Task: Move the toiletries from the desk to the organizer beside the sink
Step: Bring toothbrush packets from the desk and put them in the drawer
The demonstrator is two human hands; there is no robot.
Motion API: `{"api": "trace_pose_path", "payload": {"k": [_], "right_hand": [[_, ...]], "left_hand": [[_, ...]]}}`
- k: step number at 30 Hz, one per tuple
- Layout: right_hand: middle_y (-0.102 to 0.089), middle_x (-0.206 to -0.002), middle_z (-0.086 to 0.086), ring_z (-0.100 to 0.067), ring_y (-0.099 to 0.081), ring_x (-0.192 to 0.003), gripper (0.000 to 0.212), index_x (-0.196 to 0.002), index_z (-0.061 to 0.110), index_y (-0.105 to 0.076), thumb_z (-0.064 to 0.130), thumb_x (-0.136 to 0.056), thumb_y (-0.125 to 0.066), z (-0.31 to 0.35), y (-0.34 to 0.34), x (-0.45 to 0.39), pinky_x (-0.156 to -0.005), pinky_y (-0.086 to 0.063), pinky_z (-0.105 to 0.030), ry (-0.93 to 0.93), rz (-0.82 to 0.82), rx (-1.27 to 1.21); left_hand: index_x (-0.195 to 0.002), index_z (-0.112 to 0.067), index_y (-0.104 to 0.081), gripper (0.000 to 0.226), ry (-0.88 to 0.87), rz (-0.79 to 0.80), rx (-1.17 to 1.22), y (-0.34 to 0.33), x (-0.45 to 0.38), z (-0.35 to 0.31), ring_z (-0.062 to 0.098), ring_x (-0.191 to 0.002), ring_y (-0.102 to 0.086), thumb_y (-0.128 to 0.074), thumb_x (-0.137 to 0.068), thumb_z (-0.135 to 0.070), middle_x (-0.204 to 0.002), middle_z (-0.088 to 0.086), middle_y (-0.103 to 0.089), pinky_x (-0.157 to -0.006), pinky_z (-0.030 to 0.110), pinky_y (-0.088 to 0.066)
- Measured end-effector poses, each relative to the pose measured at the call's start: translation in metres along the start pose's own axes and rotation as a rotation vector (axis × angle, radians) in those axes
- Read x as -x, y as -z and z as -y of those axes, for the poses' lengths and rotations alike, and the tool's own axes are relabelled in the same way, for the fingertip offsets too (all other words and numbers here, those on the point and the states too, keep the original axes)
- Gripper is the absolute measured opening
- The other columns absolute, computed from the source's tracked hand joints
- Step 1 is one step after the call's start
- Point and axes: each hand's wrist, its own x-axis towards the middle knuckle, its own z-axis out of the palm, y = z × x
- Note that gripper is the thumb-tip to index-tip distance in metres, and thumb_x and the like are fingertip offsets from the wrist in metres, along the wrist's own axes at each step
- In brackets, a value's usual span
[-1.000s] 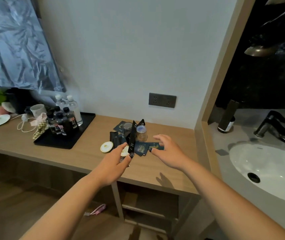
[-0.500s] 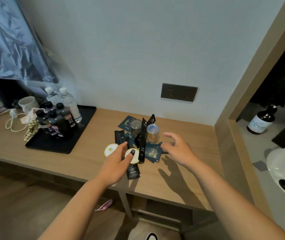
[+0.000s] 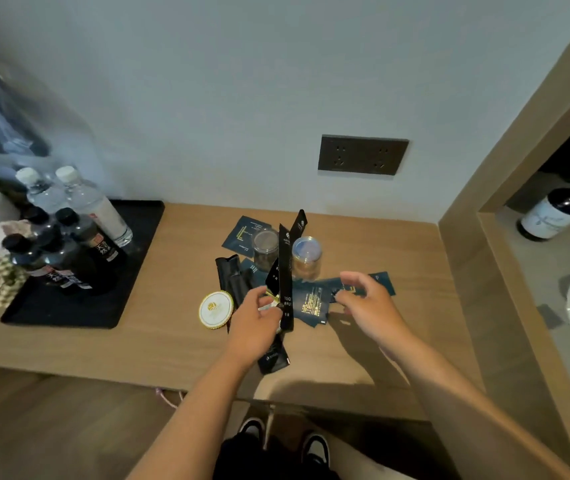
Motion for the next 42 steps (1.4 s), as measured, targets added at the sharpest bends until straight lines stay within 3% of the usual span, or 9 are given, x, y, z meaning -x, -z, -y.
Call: {"api": "trace_pose_path", "payload": {"k": [5, 8, 10, 17, 24, 31, 33, 36, 42], "right_hand": [[-0.057, -0.12, 0.009, -0.013, -0.059, -0.105, 0.038, -0.126, 0.021, -0.056, 0.015, -0.089, -0.059, -0.007, -0.003, -0.006, -0.099, -0.048, -0.041, -0.049, -0.08, -0.003], [-0.058, -0.116, 0.01, -0.01, -0.059, -0.099, 0.037, -0.125, 0.023, -0.056, 0.015, -0.089, -0.059, -0.011, -0.004, -0.01, -0.094, -0.051, -0.038, -0.083, -0.113, -0.015], [-0.055, -0.116, 0.014, -0.006, -0.057, -0.102, 0.037, -0.124, 0.029, -0.054, 0.018, -0.089, -0.059, -0.017, -0.005, -0.009, -0.094, -0.05, -0.035, -0.104, -0.113, -0.009], [-0.053, -0.109, 0.019, -0.012, -0.055, -0.112, 0.036, -0.123, 0.028, -0.057, 0.023, -0.088, -0.06, -0.031, -0.02, -0.008, -0.098, -0.048, -0.041, -0.183, -0.107, 0.014], [-0.058, -0.119, 0.014, -0.007, -0.058, -0.105, 0.033, -0.118, 0.033, -0.056, 0.023, -0.087, -0.06, -0.024, -0.024, -0.015, -0.094, -0.051, -0.039, -0.181, -0.063, -0.026], [-0.064, -0.11, 0.009, -0.013, -0.063, -0.101, 0.029, -0.114, 0.027, -0.056, 0.016, -0.087, -0.059, 0.013, -0.039, -0.033, -0.097, -0.05, -0.043, -0.128, 0.0, -0.064], [-0.066, -0.107, 0.006, -0.015, -0.065, -0.099, 0.028, -0.119, 0.023, -0.055, 0.015, -0.092, -0.055, 0.027, -0.047, -0.037, -0.095, -0.051, -0.04, -0.127, 0.049, -0.13], [-0.07, -0.105, 0.0, -0.016, -0.067, -0.096, 0.029, -0.123, 0.018, -0.053, 0.017, -0.094, -0.054, 0.049, -0.058, -0.039, -0.091, -0.052, -0.037, -0.141, 0.106, -0.272], [-0.07, -0.106, -0.01, -0.014, -0.069, -0.082, 0.031, -0.122, 0.009, -0.057, 0.01, -0.091, -0.059, 0.084, -0.066, -0.051, -0.065, -0.054, -0.024, -0.129, 0.119, -0.516]], "left_hand": [[-0.131, -0.013, -0.047, 0.04, 0.016, 0.037, -0.062, -0.015, -0.033, -0.007, 0.008, -0.086, -0.059, -0.054, -0.093, -0.013, -0.113, -0.002, -0.058, -0.067, 0.008, -0.045], [-0.128, -0.014, -0.051, 0.038, 0.007, 0.011, -0.119, -0.025, -0.048, -0.002, 0.017, -0.093, -0.062, -0.057, -0.09, -0.017, -0.111, 0.001, -0.064, -0.087, 0.03, -0.051], [-0.123, -0.018, -0.051, 0.037, 0.014, -0.03, -0.155, -0.03, -0.054, 0.004, 0.021, -0.095, -0.063, -0.059, -0.087, -0.02, -0.109, 0.003, -0.065, -0.086, 0.041, -0.054], [-0.111, -0.015, -0.059, 0.021, -0.015, 0.012, -0.287, -0.041, -0.062, 0.021, 0.027, -0.087, -0.064, -0.053, -0.092, -0.021, -0.093, 0.007, -0.068, -0.076, 0.043, -0.055], [-0.098, -0.016, -0.06, 0.012, -0.046, -0.031, -0.193, -0.022, -0.048, 0.015, 0.016, -0.076, -0.059, -0.05, -0.094, -0.016, -0.083, -0.005, -0.063, -0.059, 0.026, -0.039], [-0.085, -0.022, -0.06, 0.017, -0.06, -0.101, 0.107, 0.016, -0.024, -0.004, 0.0, -0.066, -0.056, -0.055, -0.09, -0.006, -0.07, -0.011, -0.062, -0.058, 0.005, -0.038], [-0.088, -0.018, -0.062, 0.016, -0.089, -0.06, 0.269, 0.024, -0.018, -0.009, 0.0, -0.067, -0.062, -0.055, -0.091, -0.004, -0.072, -0.003, -0.07, -0.065, 0.01, -0.046], [-0.092, -0.013, -0.064, 0.014, -0.12, -0.026, 0.391, 0.036, -0.013, -0.019, 0.021, -0.08, -0.068, -0.055, -0.092, -0.003, -0.083, 0.01, -0.073, -0.078, 0.042, -0.053], [-0.096, -0.016, -0.066, 0.019, -0.128, 0.023, 0.416, 0.049, -0.003, -0.031, 0.028, -0.087, -0.07, -0.054, -0.093, -0.002, -0.09, 0.009, -0.074, -0.082, 0.047, -0.056]]}}
